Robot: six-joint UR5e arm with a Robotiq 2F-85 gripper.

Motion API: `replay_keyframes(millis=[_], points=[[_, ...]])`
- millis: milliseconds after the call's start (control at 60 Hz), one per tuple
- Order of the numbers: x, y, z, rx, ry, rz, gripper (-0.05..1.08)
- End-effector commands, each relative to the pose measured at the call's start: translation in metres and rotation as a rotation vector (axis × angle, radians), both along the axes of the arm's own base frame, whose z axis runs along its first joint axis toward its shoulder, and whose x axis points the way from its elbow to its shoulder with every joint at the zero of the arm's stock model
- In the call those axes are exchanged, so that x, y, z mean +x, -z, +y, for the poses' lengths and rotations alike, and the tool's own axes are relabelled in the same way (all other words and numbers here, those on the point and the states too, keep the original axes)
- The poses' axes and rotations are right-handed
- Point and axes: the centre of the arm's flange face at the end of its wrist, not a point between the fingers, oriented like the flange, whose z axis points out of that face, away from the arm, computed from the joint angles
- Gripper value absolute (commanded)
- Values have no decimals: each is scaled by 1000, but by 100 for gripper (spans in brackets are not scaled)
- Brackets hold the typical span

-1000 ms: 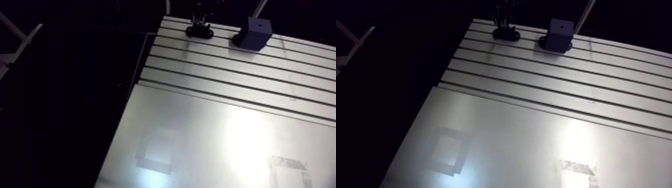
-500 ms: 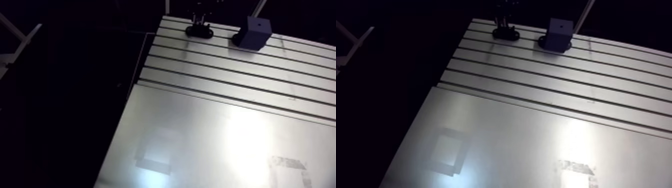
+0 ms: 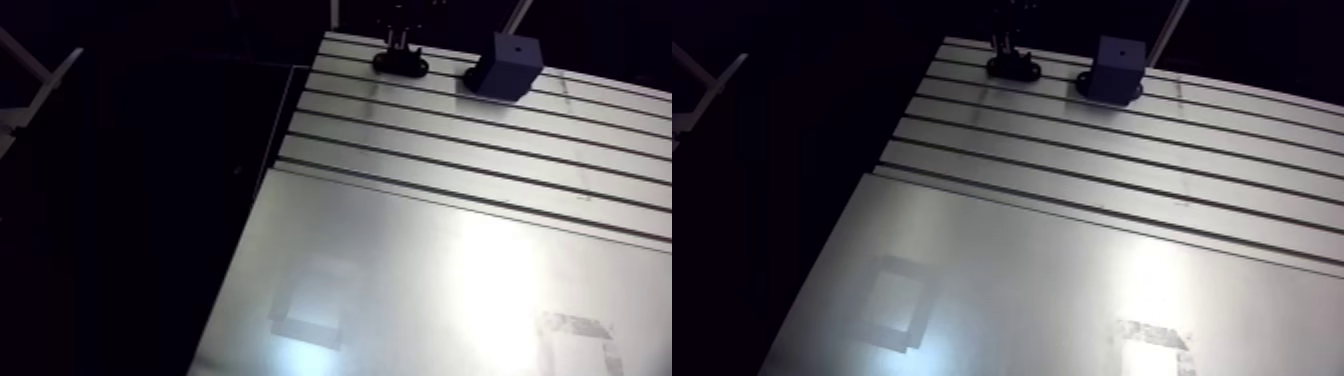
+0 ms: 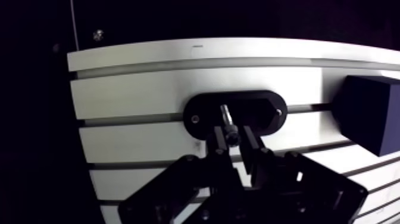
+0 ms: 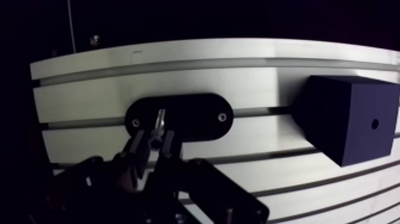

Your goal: Pick up the M10 bolt and insert it into the hole until fully seated.

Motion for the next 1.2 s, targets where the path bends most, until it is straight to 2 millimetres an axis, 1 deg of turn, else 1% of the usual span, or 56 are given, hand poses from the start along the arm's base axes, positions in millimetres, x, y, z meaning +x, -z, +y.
replay_keyframes(millis=[17, 183, 200, 250, 267, 283, 300, 317, 333, 350, 383, 400, 417, 433, 450, 467, 500, 517, 533, 567, 583, 600, 617, 633, 650, 667, 683, 700, 750, 767, 783, 817, 833, 850, 867, 883, 900, 917, 967, 983, 1000, 1017, 1117, 1150, 1183, 1200], points=[[-1, -7, -1, -1, -1, -15, 84], [-2, -21, 2, -2, 3, -22, 87], [-2, -26, 2, -3, 3, -21, 88], [-1, -30, 3, -1, 3, -20, 88], [-1, -35, 3, -2, 3, -20, 89], [-1, -35, 3, -2, 3, -20, 89], [-1, -41, 3, -3, 3, -19, 89], [-1, -41, 3, -3, 3, -19, 89], [-1, -46, 3, -3, 3, -19, 90], [-1, -46, 3, -3, 3, -19, 90], [-1, -60, 4, -6, 4, -17, 91], [-1, -60, 4, -6, 4, -17, 91], [-2, -67, 6, -9, 6, -12, 91], [-2, -67, 6, -9, 6, -12, 91], [-2, -75, 8, -11, 4, -5, 91], [-2, -75, 8, -11, 4, -5, 91], [-2, -91, 10, -19, -5, 13, 92], [-2, -91, 10, -19, -5, 13, 92], [-3, -99, 12, -27, -9, 19, 93], [-3, -99, 12, -27, -9, 19, 93], [-4, -105, 14, -35, -9, 22, 93], [-4, -105, 14, -35, -9, 22, 93], [-5, -113, 15, -46, -9, 27, 95], [-6, -122, 18, -58, -6, 31, 96], [-6, -122, 18, -58, -6, 31, 96], [-7, -130, 23, -68, 0, 34, 98], [-7, -130, 23, -68, 0, 34, 98], [-8, -136, 28, -76, 6, 32, 99], [-11, -141, 32, -81, 13, 27, 101], [-12, -147, 37, -82, 20, 25, 101], [-12, -147, 37, -82, 20, 25, 101], [-14, -158, 43, -81, 29, 18, 105], [-14, -158, 43, -81, 29, 18, 105], [-14, -165, 48, -80, 33, 14, 106], [-14, -165, 48, -80, 33, 14, 106], [-14, -171, 52, -80, 31, 8, 107], [-14, -171, 52, -80, 31, 8, 107], [-15, -176, 56, -77, 23, -3, 107], [-15, -179, 60, -72, 11, -19, 107], [-16, -182, 66, -68, 2, -36, 107], [-16, -182, 66, -68, 2, -36, 107], [-17, -186, 72, -66, -3, -49, 108], [-16, -194, 78, -62, -20, -99, 107], [-16, -196, 82, -62, -20, -114, 107], [-16, -200, 90, -69, -24, -139, 107], [-16, -200, 90, -69, -24, -139, 107]])
